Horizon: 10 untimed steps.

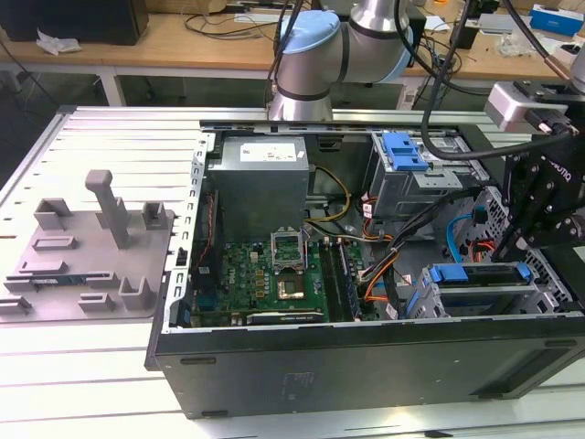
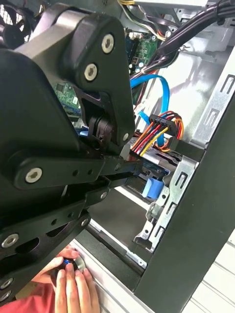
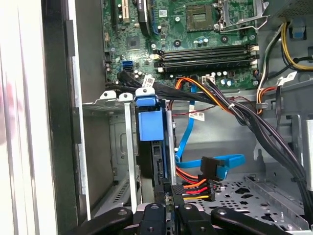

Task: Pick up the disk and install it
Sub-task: 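Insert the first disk wire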

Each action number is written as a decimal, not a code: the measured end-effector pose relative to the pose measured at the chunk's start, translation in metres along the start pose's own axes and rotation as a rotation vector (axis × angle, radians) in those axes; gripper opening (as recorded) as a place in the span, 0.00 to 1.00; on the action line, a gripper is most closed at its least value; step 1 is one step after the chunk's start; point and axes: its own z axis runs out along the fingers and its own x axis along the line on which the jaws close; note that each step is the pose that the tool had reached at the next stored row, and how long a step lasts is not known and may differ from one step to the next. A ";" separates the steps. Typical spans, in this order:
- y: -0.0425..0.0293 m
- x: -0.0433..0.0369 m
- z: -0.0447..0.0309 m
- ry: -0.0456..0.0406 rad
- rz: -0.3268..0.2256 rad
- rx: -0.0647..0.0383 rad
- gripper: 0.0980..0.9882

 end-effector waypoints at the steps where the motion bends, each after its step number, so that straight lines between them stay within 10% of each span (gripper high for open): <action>1: 0.0000 0.0000 0.0000 0.0001 0.002 0.000 0.07; 10: -0.0001 0.0000 -0.0005 0.0001 -0.011 0.001 0.07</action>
